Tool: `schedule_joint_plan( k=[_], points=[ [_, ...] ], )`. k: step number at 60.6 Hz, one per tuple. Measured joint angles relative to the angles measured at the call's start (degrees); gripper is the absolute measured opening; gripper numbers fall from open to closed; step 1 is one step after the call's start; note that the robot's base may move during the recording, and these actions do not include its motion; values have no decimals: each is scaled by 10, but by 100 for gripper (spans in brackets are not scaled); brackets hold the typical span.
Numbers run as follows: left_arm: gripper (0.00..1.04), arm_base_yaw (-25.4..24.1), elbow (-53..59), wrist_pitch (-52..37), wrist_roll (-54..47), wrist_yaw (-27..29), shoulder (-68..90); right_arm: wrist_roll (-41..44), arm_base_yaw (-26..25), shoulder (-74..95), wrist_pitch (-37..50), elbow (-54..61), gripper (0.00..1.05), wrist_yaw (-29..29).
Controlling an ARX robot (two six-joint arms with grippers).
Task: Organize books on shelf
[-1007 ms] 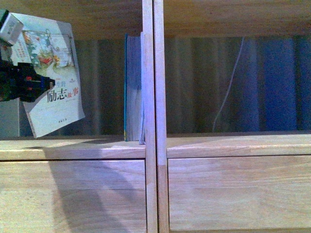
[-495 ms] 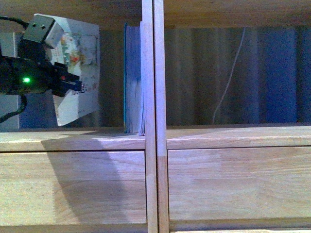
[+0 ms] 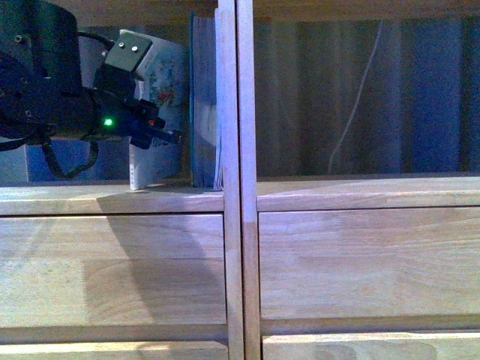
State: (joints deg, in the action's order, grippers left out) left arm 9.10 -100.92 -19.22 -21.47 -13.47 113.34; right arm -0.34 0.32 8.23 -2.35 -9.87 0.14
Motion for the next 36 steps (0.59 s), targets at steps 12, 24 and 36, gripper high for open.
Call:
schedule_joint_plan(
  k=[12, 24, 36],
  points=[
    [8, 13, -51, 47, -23, 28, 25, 0, -1, -20, 9, 27, 3, -1],
    [28, 21, -82, 94, -61, 78, 40, 0, -2, -34, 14, 46, 3, -1],
    [61, 23, -49, 73, -100, 76, 37, 0, -2, -45, 16, 59, 3, -2]
  ],
)
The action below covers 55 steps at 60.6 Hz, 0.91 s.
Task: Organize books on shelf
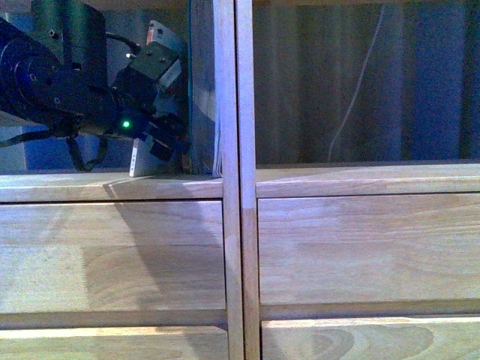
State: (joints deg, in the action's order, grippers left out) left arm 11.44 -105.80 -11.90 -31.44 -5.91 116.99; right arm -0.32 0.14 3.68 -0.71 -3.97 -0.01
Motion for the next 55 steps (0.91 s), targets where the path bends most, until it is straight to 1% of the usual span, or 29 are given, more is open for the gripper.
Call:
schedule_joint_plan(
  k=[2, 3, 7, 9, 13, 14, 19, 25, 38, 44, 50, 55],
  points=[
    [69, 0, 12, -7, -3, -2, -3, 0, 0, -1, 1, 2, 3, 0],
    [70, 0, 16, -9, -4, -2, -4, 0, 0, -2, 1, 2, 3, 0],
    [83, 0, 47, -25, -8, -9, -15, 0, 0, -6, 2, 8, 3, 0],
    [86, -1, 55, -33, -7, -10, -20, 0, 0, -7, 2, 9, 3, 0],
    [98, -5, 95, -58, -9, -27, -47, 0, 0, -9, 2, 12, 3, 0],
    [99, -5, 101, -62, -9, -28, -51, 0, 0, -9, 3, 13, 3, 0],
    [97, -10, 152, -97, -7, -47, -90, 0, 0, -24, 5, 26, 3, 0],
    [97, -25, 219, -139, 7, -67, -142, 0, 0, -31, 5, 31, 3, 0],
    [97, -77, 363, -189, 96, -108, -271, 0, 0, -32, 5, 31, 3, 0],
    [97, -102, 431, -191, 134, -131, -344, 0, 0, -33, 5, 31, 3, 0],
    [97, -132, 506, -182, 184, -177, -435, 0, 0, -33, 5, 31, 3, 0],
    [97, -159, 562, -155, 231, -221, -511, 0, 0, -33, 5, 31, 3, 0]
  ],
)
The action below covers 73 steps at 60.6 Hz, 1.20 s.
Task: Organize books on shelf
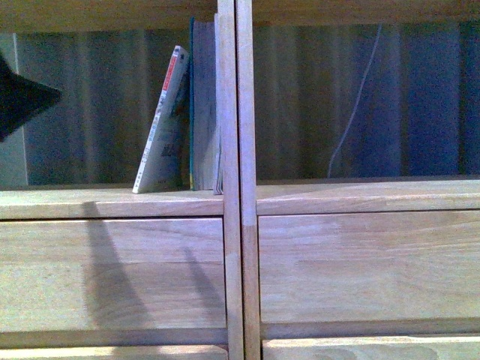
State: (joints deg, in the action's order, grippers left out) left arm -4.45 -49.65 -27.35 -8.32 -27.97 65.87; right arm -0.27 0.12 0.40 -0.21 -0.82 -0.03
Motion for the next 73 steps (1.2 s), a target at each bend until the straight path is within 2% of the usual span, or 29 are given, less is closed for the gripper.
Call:
schedule_joint_plan(
  k=[2, 10, 20, 25, 35, 38, 39, 42, 43, 48, 50, 56, 68, 73],
  points=[
    [97, -13, 29, 10, 22, -21, -38, 0, 0, 0, 0, 0, 3, 0],
    [97, -50, 113, 35, 56, -33, -154, 0, 0, 0, 0, 0, 3, 0],
    [97, -100, 200, 61, 67, 55, -280, 0, 0, 0, 0, 0, 3, 0],
    [97, -115, 241, 102, 72, 61, -335, 0, 0, 0, 0, 0, 3, 0],
    [97, -123, 320, 241, 91, -24, -470, 0, 0, 0, 0, 0, 3, 0],
    [97, -124, 332, 264, 96, -28, -501, 0, 0, 0, 0, 0, 3, 0],
    [94, -115, 333, 277, 95, -10, -511, 0, 0, 0, 0, 0, 3, 0],
    [82, -78, 340, 303, 92, 115, -535, 0, 0, 0, 0, 0, 3, 0],
    [79, -69, 344, 304, 92, 141, -540, 0, 0, 0, 0, 0, 3, 1],
    [65, -28, 363, 304, 90, 225, -556, 0, 0, 0, 0, 0, 3, 0],
    [57, 6, 374, 303, 90, 263, -563, 0, 0, -1, 0, 0, 3, 0],
    [40, 40, 393, 299, 88, 272, -577, 0, 0, -1, 0, 0, 3, 0],
    [5, 42, 423, 288, 88, 279, -597, 0, 0, -1, 0, 0, 3, 0],
    [3, 42, 431, 287, 87, 278, -603, 0, 0, -1, 0, 0, 3, 0]
  ],
)
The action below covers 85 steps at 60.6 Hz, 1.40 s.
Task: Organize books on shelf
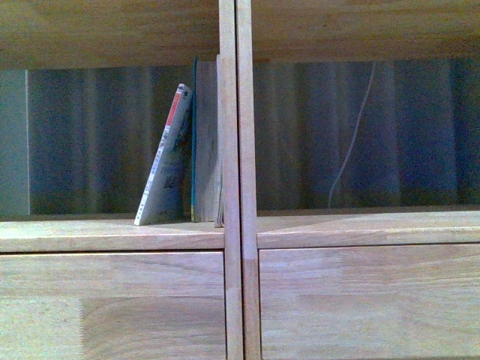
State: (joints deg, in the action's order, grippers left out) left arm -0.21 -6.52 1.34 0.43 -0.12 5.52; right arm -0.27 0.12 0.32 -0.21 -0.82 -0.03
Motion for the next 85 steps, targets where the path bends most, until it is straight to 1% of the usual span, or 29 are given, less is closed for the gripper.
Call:
schedule_joint_plan(
  k=[34, 53, 54, 56, 60, 61, 68, 70, 73, 77, 78, 83, 84, 85],
  points=[
    [3, 0, 57, -10, -1, 1, -49, 0, 0, 0, 0, 0, 3, 0],
    [3, 0, 58, -10, -1, 1, -52, 0, 0, 0, 0, 0, 3, 0],
    [3, 0, 58, -10, -1, 1, -52, 1, 0, 0, 0, 0, 4, 0],
    [3, 0, 58, -10, -1, 1, -52, 1, 0, 0, 0, 0, 10, 0],
    [17, 0, 58, -10, -1, 1, -52, 1, 0, 0, 0, 0, 23, 0],
    [22, 0, 58, -10, -1, 1, -52, 1, 0, 0, 0, 0, 28, 0],
    [41, 0, 58, -10, -1, 1, -52, 1, 0, 0, 0, 0, 47, 0],
    [49, 0, 58, -10, -1, 1, -52, 1, 0, 0, 0, 0, 54, 0],
    [56, 0, 58, -10, -1, 1, -52, 1, 0, 0, 0, 0, 60, 0],
    [70, 0, 58, -10, -1, 1, -52, 1, 0, 0, 0, 0, 75, 0],
    [75, 0, 58, -10, -1, 1, -52, 1, 0, 0, 0, 0, 80, 0],
    [89, 0, 58, -10, -1, 1, -52, 1, 0, 0, 0, 0, 92, 0],
    [94, 0, 58, -10, -1, 1, -52, 1, 0, 0, 0, 0, 96, 0],
    [97, 0, 58, -10, -1, 1, -52, 1, 0, 0, 0, 0, 99, 0]
  ],
)
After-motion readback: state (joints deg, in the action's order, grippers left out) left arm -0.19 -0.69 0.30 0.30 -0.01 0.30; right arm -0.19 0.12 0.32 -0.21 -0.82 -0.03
